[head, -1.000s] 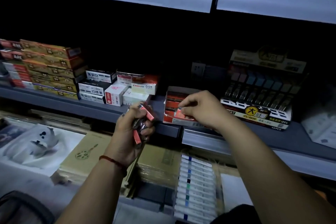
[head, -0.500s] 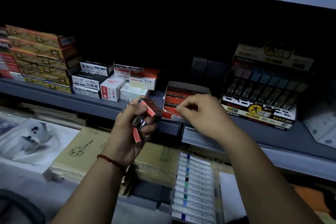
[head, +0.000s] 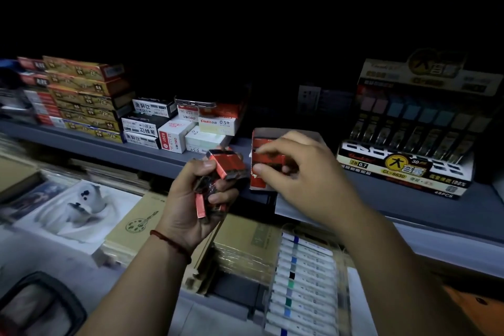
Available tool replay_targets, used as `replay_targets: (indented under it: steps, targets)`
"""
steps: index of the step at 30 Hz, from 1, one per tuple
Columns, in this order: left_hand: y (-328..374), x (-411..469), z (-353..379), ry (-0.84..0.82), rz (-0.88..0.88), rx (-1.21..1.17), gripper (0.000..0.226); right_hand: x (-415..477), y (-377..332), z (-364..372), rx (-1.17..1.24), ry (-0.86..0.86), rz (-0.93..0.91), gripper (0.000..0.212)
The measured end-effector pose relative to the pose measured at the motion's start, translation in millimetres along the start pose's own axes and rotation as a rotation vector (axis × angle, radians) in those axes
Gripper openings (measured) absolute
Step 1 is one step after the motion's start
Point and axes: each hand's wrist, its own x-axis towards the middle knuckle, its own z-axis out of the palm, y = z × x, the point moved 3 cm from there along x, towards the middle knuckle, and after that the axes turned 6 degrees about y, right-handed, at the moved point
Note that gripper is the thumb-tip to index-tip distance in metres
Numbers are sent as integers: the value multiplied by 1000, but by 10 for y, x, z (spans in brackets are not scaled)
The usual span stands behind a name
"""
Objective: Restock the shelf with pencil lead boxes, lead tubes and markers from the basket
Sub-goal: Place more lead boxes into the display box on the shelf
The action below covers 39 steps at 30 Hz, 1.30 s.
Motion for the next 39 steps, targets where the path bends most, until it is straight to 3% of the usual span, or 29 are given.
replay_targets:
  steps: [4,7,11,17,21,26,30,35,39]
  targets:
    - [3,54,4,-16,-29,62,52,65,-214,119,201,-120,-101,51]
    - [7,80,-32,28,-27,111,52,96,-226,149,250,-205,-78,61]
    - [-17,110,-48,40,-15,103,51,119,-193,170,355,-223,-34,52]
    - [-17,109,9,-56,5,25,30,136,-230,283,403,-74,-91,48]
    - [-3,101,-59,-32,-19,-128,40,164,-254,329,473,-21,-90,45]
    - [39,102,-39,27,31,-32,44,179,-223,302,576,-33,-31,46]
    - [53,82,-25,51,62,15,17,207,-105,112,446,4,59,48]
    - [33,86,24,39,56,97,22,153,204,-307,141,-88,225,47]
    - [9,104,61,104,66,175,6,125,311,-331,-75,-148,283,47]
